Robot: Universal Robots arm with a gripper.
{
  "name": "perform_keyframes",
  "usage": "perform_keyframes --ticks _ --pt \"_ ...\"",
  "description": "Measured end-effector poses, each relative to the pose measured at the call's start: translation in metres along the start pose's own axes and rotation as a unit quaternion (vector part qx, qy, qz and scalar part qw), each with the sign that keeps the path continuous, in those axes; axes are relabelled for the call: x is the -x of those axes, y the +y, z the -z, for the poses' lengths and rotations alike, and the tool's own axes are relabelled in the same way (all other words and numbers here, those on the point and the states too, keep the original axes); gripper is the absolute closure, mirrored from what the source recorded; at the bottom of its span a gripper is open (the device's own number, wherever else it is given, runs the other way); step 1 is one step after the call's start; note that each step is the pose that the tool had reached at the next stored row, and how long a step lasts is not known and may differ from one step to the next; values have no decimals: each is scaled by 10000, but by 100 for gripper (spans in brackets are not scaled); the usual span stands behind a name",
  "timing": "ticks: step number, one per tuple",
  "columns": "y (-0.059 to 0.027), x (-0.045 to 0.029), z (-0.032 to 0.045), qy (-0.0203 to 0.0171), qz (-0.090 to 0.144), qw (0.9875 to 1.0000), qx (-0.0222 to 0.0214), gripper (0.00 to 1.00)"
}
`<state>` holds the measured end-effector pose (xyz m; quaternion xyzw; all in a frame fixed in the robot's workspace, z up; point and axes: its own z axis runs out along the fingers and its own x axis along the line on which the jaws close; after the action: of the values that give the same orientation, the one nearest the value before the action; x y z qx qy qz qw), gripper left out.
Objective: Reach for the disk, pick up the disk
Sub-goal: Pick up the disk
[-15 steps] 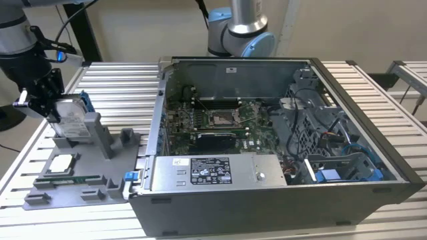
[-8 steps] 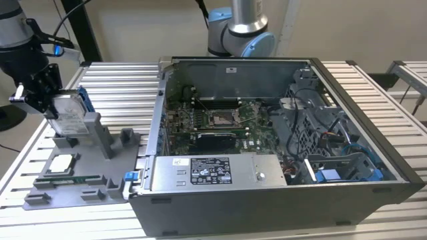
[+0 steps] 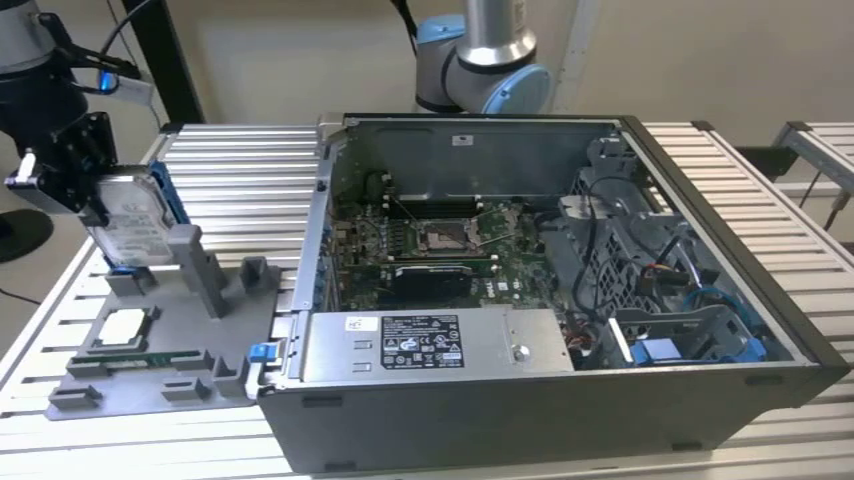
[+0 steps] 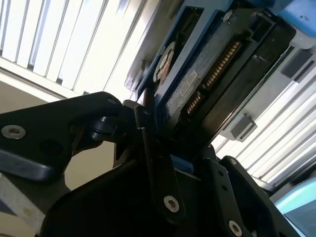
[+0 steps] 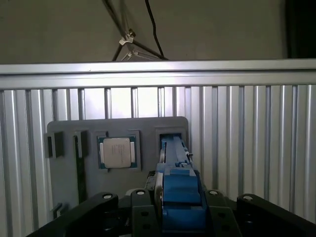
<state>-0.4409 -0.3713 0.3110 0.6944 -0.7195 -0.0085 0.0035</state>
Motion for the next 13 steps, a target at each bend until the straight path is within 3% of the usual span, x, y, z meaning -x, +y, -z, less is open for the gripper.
perform_keyframes --ticks 5,13 --pt "3 1 188 0 0 10000 0 100" --pt "10 4 554 0 0 10000 1 100"
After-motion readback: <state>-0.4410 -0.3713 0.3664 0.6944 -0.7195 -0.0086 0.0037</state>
